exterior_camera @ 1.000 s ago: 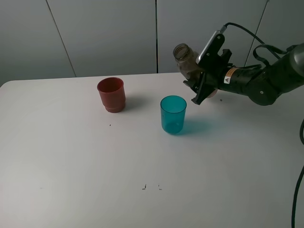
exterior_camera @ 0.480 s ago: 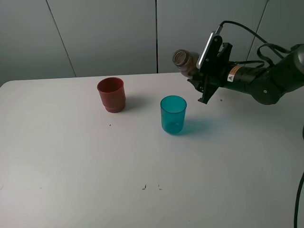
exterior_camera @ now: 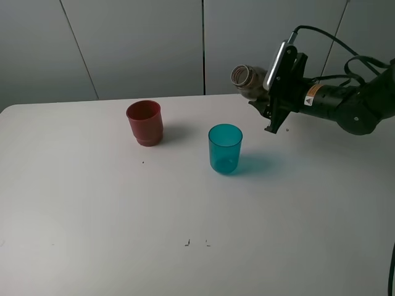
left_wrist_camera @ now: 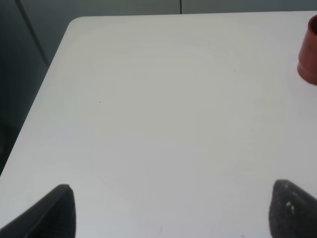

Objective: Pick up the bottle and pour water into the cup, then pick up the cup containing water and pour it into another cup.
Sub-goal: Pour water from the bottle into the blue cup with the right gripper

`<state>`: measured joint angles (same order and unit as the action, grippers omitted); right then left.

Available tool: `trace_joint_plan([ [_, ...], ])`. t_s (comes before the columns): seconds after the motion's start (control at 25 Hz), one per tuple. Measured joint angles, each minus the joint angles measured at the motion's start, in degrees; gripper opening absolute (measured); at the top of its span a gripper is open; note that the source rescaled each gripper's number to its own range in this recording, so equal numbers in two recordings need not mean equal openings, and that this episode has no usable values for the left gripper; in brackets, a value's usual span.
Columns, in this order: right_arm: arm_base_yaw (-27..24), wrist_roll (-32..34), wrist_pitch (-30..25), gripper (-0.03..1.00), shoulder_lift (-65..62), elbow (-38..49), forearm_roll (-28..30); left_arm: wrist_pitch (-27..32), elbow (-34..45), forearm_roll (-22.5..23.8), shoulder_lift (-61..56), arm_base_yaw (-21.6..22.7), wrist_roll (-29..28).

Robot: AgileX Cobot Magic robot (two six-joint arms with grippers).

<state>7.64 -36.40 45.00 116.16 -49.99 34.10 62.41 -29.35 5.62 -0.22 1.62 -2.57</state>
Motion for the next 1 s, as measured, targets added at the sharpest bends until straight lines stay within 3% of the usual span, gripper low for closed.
trace_joint_plan([
  [1.0,-0.3,-22.5,0.0,0.0,0.0,0.0,0.7,0.0,0.0,-0.1,0.0,0.0,0.0],
])
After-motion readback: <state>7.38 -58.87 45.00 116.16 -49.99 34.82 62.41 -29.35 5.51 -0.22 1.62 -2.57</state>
